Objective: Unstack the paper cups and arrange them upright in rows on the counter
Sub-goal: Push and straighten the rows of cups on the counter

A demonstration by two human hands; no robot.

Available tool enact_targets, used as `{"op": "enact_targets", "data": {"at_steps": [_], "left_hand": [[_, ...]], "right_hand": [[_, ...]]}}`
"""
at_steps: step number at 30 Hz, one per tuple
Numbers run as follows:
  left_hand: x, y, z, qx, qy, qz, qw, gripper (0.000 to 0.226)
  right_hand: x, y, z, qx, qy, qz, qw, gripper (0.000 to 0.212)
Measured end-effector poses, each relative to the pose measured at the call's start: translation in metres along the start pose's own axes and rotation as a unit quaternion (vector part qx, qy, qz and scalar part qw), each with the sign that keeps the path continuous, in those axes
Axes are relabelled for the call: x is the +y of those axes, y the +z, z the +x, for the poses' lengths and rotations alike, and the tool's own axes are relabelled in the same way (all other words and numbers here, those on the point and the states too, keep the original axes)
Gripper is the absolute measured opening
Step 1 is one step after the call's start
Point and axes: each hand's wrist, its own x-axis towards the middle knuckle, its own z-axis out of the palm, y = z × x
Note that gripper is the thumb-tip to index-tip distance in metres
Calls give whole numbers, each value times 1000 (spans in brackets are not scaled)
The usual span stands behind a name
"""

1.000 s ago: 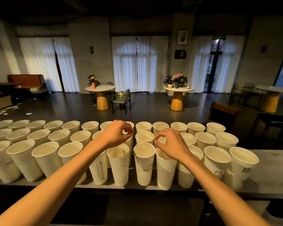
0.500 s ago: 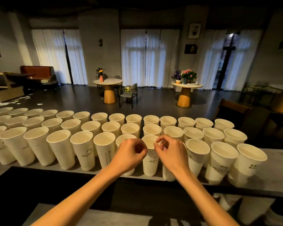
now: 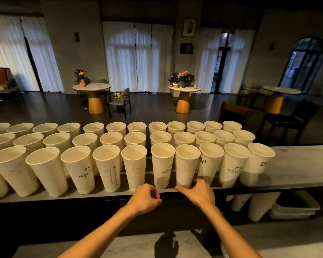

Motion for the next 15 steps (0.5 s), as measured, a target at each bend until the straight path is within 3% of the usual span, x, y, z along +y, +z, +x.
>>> {"op": "enact_targets", "data": {"at_steps": [4, 10, 15], "left_hand": [[-23, -4, -7, 23, -33, -7, 999, 3], [-60, -20, -16, 151, -79, -24, 985, 10], [-71, -26, -14, 193, -106, -27, 975, 24]], "right_hand": [[-8, 7, 2, 21, 9, -19, 1000, 88], [-8, 13, 2, 50, 0, -35, 998, 70], [-5, 15, -6, 56, 13, 14, 998, 66]]}}
